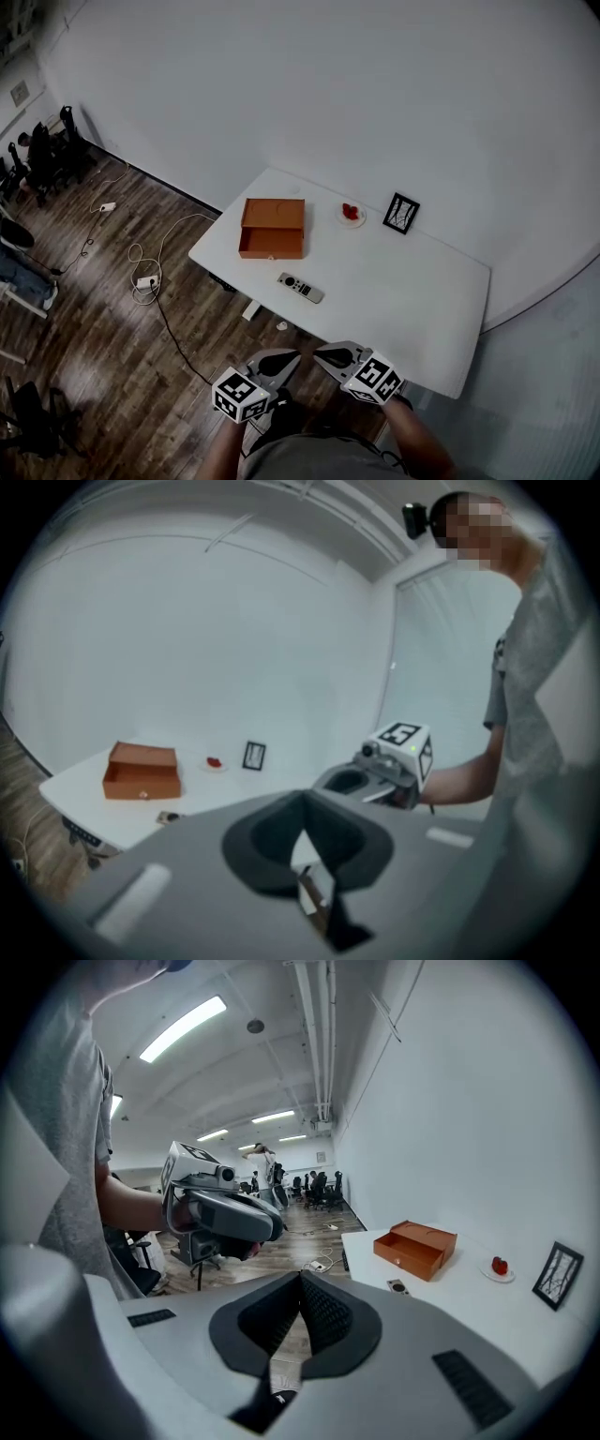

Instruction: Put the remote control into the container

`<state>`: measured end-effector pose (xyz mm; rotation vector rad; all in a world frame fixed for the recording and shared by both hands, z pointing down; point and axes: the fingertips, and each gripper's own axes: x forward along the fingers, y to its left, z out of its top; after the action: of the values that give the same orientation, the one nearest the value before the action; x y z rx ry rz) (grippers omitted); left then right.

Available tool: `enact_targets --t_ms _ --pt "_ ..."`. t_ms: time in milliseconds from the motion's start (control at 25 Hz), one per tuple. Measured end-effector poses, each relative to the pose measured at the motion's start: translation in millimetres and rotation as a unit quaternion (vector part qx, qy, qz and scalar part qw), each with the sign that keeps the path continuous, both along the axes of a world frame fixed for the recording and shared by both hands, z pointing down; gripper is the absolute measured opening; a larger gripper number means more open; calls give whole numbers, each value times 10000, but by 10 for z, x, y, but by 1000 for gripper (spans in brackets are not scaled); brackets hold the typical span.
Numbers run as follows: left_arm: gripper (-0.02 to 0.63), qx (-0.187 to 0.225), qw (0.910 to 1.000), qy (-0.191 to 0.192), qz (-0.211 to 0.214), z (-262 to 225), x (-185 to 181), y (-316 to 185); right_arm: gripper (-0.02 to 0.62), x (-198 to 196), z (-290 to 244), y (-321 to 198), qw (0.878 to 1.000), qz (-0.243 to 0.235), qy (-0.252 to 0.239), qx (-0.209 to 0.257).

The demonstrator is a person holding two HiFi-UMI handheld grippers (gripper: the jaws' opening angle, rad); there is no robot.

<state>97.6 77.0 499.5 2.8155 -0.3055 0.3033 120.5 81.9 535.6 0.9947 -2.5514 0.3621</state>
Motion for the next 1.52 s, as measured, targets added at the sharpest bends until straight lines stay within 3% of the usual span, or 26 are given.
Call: enact_targets --t_ms 520,720,1080,1520 --pt "-2 -24 9991 233 347 -56 -371 -1076 17 -227 -190 -1067 9985 510 42 212" --pt "-2 5 9986 252 462 -42 -540 -1256 17 -377 -207 -1229 9980 584 -87 248" --pt "-2 28 9980 343 534 -57 -690 -1425 17 -511 -137 -1358 9976 637 164 195" --pt "-2 186 9987 328 342 -85 -834 -1578 17 -704 -15 -1514 9985 296 435 173"
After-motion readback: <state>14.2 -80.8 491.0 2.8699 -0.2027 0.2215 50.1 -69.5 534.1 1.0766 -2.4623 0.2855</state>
